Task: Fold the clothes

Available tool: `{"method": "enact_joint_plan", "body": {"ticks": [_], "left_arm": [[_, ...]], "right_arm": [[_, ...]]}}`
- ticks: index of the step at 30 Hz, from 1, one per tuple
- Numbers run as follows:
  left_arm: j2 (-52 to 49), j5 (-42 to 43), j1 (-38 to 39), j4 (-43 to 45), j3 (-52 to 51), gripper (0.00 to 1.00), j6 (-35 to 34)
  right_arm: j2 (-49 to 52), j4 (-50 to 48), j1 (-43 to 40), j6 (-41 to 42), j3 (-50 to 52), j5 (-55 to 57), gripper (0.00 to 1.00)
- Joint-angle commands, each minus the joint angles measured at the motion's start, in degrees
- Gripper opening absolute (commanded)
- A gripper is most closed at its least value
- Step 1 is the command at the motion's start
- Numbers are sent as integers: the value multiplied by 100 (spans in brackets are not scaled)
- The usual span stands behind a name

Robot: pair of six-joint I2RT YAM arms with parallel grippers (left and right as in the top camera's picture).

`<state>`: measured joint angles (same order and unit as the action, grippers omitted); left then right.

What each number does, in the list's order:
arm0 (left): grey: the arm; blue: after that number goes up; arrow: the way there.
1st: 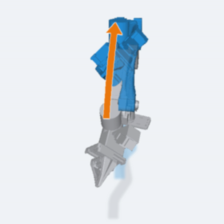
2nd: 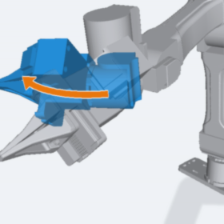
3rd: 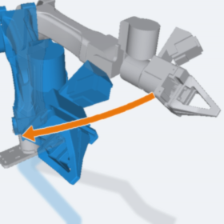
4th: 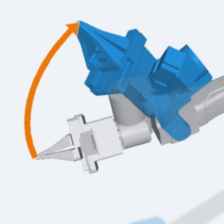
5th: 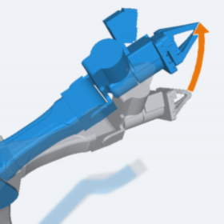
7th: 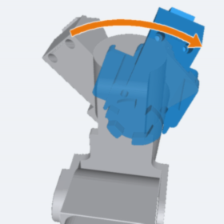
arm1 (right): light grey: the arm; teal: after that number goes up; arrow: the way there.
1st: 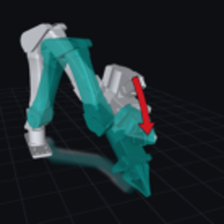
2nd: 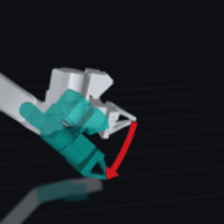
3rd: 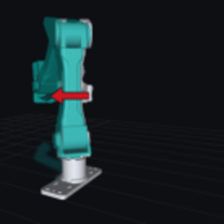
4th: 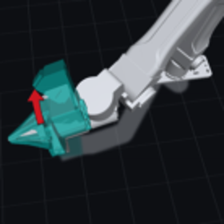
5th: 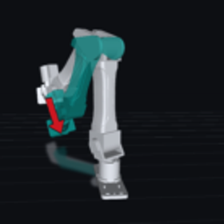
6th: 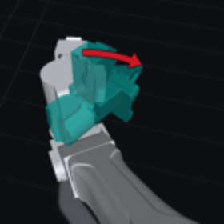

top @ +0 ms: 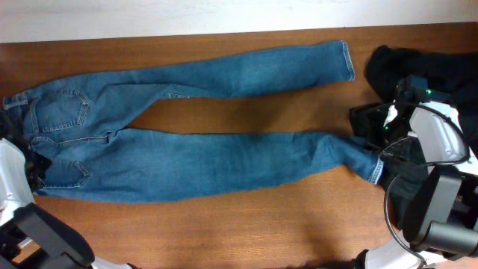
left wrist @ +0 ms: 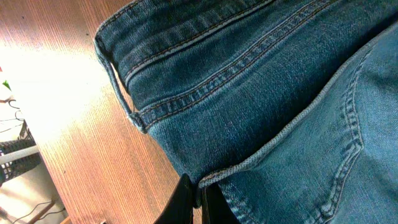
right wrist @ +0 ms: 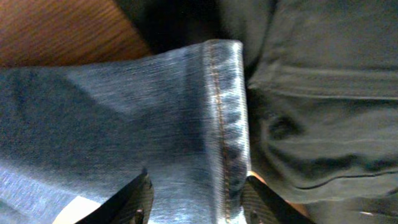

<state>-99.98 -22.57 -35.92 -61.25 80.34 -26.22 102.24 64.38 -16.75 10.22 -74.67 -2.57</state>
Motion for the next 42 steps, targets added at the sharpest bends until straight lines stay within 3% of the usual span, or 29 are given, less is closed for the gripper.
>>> {"method": "enact_joint_plan", "body": {"ticks": [1, 8, 9, 10, 11, 16, 21, 24, 34, 37, 39, 42], "left_arm": [[-7, -35, 13, 13, -39, 0, -46], [-7, -35, 13, 15, -39, 0, -46], [-7, -35, 13, 15, -39, 0, -46], [-7, -35, 13, 15, -39, 0, -46], [-7, -35, 13, 13, -39, 0, -46], [-7, -35, 13, 15, -39, 0, -46], [-7, -50, 13, 17, -39, 0, -20], [-7, -341, 13, 15, -39, 0, 35], [-7, -619, 13, -133, -39, 0, 37], [-7, -621, 11, -153, -39, 0, 37], [-7, -619, 11, -153, -39, 0, 37], [-7, -619, 11, -157, -39, 0, 37]], "right_arm": [[-48, -66, 28, -74, 190, -522, 52], [-48, -380, 28, -72, 527, -789, 51], [-48, -431, 26, -72, 527, -813, 47], [-48, -492, 26, -72, 525, -848, 35], [-48, -557, 26, -72, 525, -868, 4], [-66, -656, 17, -114, 203, -407, 4], [-170, -44, -190, 146, -1377, 1123, 4], [-170, 66, -474, 146, -1915, 1298, 4], [-153, 476, -994, 103, -1082, 1296, 4], [-153, 330, -994, 103, -758, 1296, 11], [-153, 302, -994, 103, -719, 1320, 27], [-155, 286, -994, 101, -839, 1381, 33]]}}
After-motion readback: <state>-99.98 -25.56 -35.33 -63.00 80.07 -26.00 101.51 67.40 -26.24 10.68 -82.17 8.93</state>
